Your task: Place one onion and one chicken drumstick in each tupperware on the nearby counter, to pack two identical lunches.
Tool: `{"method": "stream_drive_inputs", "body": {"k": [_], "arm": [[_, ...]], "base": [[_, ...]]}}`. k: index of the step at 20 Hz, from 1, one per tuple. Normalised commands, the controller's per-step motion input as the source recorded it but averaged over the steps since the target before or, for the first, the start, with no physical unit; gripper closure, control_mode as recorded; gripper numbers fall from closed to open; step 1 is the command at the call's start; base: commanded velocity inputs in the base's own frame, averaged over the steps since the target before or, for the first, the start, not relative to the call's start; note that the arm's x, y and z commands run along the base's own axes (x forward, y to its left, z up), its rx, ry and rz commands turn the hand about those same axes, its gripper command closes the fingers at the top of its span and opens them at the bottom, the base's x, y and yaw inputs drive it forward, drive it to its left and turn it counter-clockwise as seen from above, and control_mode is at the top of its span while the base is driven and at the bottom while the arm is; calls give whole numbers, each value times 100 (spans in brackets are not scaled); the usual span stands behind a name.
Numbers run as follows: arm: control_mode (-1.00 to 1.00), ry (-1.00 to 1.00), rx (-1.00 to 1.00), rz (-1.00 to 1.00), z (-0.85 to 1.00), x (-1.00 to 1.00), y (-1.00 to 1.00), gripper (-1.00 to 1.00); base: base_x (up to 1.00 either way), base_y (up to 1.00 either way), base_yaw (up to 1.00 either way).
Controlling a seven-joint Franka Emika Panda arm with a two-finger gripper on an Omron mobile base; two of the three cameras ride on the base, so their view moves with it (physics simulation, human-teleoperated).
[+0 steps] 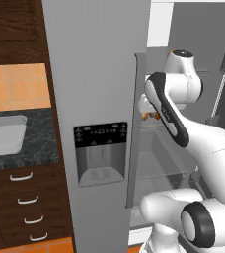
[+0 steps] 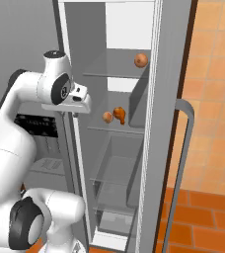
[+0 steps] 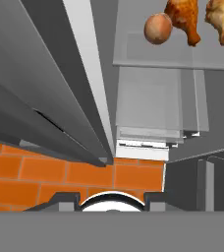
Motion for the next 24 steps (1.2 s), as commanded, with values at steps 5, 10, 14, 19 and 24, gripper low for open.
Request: {"method": "stream_drive_inputs", "body": {"k": [5,10,14,19,24], "arm": [[-100,-27,-7,-7,21,-39,-32,-100],[-100,-59,-21,-12,84,-58,-69,-100],[-100,-37,-3,-11,70,3,-78,-100],[-100,-6,0,-9,62,81,-21,-100],[-100,-8,0,-4,23,74,-16,-100]], "base": [[0,0,0],[0,0,0],[0,0,0],[0,0,0],[0,0,0]]}}
